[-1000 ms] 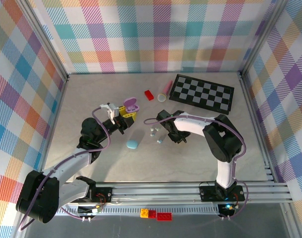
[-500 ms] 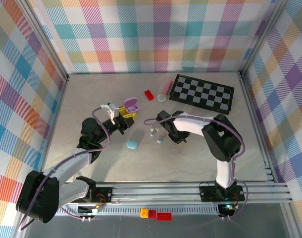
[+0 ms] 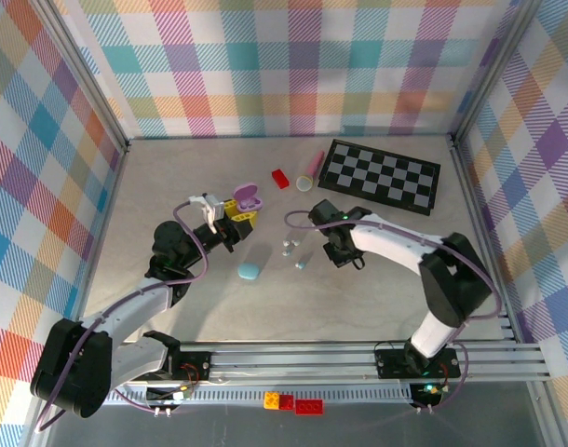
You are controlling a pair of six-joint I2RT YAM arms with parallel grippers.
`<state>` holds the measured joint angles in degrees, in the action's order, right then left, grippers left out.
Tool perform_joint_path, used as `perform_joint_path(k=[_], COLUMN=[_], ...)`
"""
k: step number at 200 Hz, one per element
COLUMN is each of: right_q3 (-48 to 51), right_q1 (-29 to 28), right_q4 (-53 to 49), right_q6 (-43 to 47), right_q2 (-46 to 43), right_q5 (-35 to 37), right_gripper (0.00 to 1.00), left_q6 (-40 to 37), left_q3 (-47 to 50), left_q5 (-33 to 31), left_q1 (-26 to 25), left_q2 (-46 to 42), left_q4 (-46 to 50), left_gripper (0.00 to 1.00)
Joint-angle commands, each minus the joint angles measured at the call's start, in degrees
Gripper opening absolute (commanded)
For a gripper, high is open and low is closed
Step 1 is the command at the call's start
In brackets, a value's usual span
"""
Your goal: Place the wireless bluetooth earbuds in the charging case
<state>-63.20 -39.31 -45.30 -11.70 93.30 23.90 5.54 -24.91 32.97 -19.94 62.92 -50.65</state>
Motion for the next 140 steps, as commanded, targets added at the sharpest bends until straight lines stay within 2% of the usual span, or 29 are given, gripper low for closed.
perform_joint_path(k=[1,32,81,140], right_q3=[1.0,-0.4,-5.5,-10.3], right_q1=[0.6,1.5,2.8,3.7], right_q4=[-0.1,-0.4,-1.1,1.4], right_q6=[-3.8,-5.9,-8.0,-9.4], right_q2=[-6.2,-14.6,-23.8,-28.7], right_q5=[-5.1,-13.2,-24.1,-37.1], right_gripper=[0.17,0.17,0.17,0.17], left_q6=[-1.6,-8.1,-8.9,-10.4], left_q3=[-2.1,-4.9,-8.0,-13.9], left_q5=[2.2,1.8,2.9,8.0], left_q1=[-0.6,-5.3,-9.5,-13.5], left_q2=[0.7,1.8,6.8,12.7], left_q4=[-1.4,5.3,4.7,6.6], left_gripper=[0.34,0.34,0.34,0.34])
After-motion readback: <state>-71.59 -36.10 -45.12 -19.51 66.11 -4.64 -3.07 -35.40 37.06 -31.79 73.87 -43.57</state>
